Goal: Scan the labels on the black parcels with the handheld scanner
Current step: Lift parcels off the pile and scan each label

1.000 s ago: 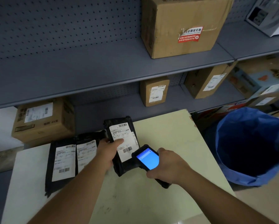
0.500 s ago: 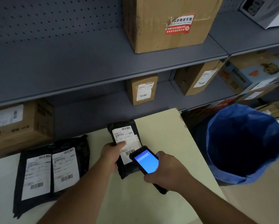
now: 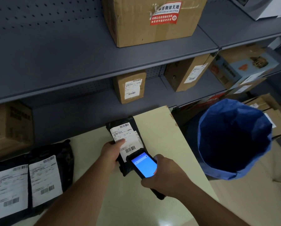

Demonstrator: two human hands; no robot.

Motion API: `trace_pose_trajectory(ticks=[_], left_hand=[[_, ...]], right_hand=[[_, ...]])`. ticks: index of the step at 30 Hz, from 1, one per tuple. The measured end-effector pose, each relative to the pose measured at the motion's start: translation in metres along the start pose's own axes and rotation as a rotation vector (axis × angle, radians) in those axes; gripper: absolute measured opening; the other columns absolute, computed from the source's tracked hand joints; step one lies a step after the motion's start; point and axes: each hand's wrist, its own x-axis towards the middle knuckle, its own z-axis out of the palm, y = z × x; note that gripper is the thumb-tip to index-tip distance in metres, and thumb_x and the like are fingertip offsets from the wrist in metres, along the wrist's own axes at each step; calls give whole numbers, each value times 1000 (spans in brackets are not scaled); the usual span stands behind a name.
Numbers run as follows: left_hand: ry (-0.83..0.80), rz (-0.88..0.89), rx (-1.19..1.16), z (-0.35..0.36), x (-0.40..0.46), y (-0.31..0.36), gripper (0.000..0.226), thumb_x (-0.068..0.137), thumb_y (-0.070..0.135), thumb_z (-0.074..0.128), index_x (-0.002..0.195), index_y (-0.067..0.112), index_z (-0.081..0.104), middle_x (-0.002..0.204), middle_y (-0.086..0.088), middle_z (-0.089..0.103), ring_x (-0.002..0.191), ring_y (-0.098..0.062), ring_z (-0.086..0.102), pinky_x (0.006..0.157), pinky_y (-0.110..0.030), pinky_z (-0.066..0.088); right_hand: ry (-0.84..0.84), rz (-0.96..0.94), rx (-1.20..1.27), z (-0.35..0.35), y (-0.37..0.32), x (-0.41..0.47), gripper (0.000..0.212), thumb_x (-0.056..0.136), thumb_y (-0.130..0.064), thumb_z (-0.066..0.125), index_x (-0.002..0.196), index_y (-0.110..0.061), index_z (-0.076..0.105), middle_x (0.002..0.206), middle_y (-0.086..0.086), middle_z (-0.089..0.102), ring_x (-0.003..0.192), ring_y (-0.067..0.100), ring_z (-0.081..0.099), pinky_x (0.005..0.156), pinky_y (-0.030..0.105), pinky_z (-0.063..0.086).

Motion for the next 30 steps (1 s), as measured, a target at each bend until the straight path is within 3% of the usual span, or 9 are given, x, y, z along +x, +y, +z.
trace_pose_trajectory(ticks=[8, 12, 16, 19, 21, 24, 27, 30], left_hand=[[-15, 3, 84, 12, 16, 0, 21, 96, 37, 70, 106, 18, 73, 101, -5, 80, 94, -27, 76, 83, -40, 61], [-28, 7, 110, 7, 18, -1, 28, 93, 43, 68, 110, 23, 74, 107, -2, 80, 101, -27, 75, 99, -48, 57], [-29, 51, 124, -4, 14, -1, 30, 94, 42, 64, 113, 22, 75, 112, -1, 80, 105, -24, 73, 104, -45, 54], [7, 58, 156, -17, 8, -2, 52, 90, 49, 65, 132, 19, 67, 133, -4, 70, 117, -25, 66, 108, -45, 50], [46, 27, 107, -30, 5, -4, 75, 86, 52, 70, 151, 20, 53, 149, -4, 58, 129, -28, 59, 113, -49, 46], [99, 76, 76, -57, -1, -5, 80, 88, 47, 73, 157, 19, 43, 154, -5, 53, 132, -26, 56, 115, -46, 44], [179, 156, 214, -88, -17, -1, 67, 92, 42, 70, 152, 17, 49, 147, -1, 58, 117, -18, 57, 103, -30, 44], [253, 263, 399, -116, -33, -2, 53, 94, 39, 66, 143, 21, 55, 134, 3, 64, 106, -14, 57, 89, -28, 41]], right_hand=[[-8, 20, -2, -1, 4, 3, 52, 65, -44, 81, 104, -26, 52, 97, -5, 63, 88, 14, 65, 70, 30, 56], [-17, 20, -5, 1, 2, 4, 50, 65, -43, 80, 102, -25, 52, 97, -3, 64, 88, 16, 66, 69, 30, 54], [-25, 8, -18, 6, -8, 4, 50, 65, -42, 80, 103, -24, 53, 98, -3, 64, 88, 16, 66, 70, 30, 55], [-25, -9, -16, 12, -20, 4, 52, 63, -42, 80, 105, -24, 54, 97, -4, 65, 87, 15, 67, 76, 36, 61], [-29, -26, -24, 18, -30, 5, 52, 62, -42, 79, 104, -25, 55, 95, -4, 66, 85, 15, 68, 76, 37, 62], [-39, -49, -47, 31, -47, 5, 51, 59, -44, 78, 100, -25, 54, 95, -5, 64, 84, 14, 67, 76, 37, 62], [-44, -70, -89, 44, -64, 3, 51, 59, -46, 78, 98, -24, 53, 95, -6, 62, 85, 14, 65, 76, 36, 61], [-50, -100, -123, 57, -78, -1, 47, 64, -45, 80, 95, -24, 51, 94, -6, 61, 82, 12, 63, 67, 29, 53]])
